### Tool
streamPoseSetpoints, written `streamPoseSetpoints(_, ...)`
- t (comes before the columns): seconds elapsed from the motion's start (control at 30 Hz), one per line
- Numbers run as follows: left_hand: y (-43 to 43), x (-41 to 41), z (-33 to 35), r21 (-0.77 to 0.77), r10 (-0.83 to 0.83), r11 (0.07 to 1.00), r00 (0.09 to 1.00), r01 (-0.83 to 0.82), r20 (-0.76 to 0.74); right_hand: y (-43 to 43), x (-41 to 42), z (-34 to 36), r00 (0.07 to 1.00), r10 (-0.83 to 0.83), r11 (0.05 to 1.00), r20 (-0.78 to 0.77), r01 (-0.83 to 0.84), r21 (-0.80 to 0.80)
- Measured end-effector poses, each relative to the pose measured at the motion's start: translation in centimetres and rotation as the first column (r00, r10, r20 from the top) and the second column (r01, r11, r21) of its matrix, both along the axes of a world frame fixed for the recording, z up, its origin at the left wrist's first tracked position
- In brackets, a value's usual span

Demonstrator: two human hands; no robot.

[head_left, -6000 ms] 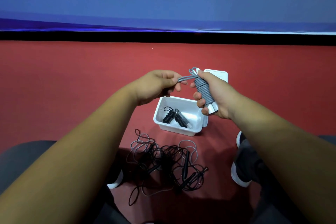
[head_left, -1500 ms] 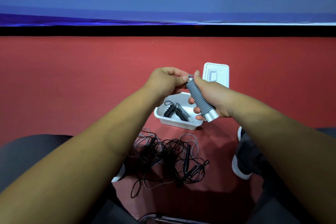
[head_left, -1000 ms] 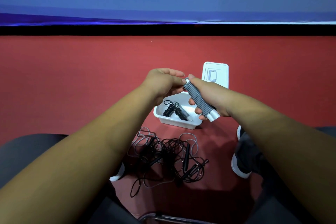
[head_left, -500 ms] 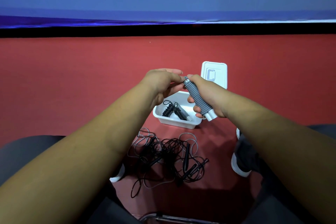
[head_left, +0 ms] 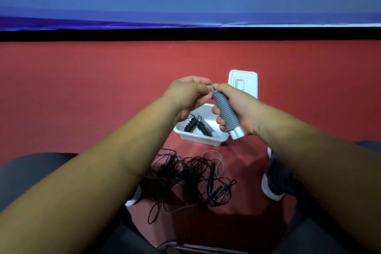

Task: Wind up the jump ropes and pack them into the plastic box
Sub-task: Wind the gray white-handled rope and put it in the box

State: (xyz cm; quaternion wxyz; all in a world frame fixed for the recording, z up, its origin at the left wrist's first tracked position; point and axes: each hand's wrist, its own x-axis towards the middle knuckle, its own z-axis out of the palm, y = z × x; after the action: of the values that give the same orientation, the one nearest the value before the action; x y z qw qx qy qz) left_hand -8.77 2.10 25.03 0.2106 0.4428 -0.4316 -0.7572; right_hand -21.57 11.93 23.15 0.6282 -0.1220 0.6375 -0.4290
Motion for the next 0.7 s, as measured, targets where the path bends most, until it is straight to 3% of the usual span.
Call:
streamPoseSetpoints(0.23, -0.6, 0.8, -1.0, -0.26, -0.094, 0.954, 0.973, 0.149, 0.211, 0.3, 0.6, -0.5, 1.0, -0.012, 1.0, -0.009, 0.012, -0.005)
streamPoseSetpoints(0.4, -1.5, 0.8, -0.7, -0.428, -0.121, 0.863, 0.933, 0.268, 0.339, 0.0, 0.6, -0.6, 0.983, 0.064, 0.997, -0.174, -0.069, -0.024)
streamPoseSetpoints(0.53, -1.5, 0.5, -0.8, -0.521, -0.135, 0.775, 0.899, 0.358, 0.417, -0.3, 0.5, -0.9, 0.993, 0.031, 0.999, -0.114, -0.033, -0.015)
streamPoseSetpoints(0.7, -2.0, 0.1, -0.6, -0.504, -0.173, 0.778, 0.899, 0.375, 0.402, -0.1, 0.0, -0.2, 0.994, 0.11, 0.988, 0.027, -0.106, -0.115)
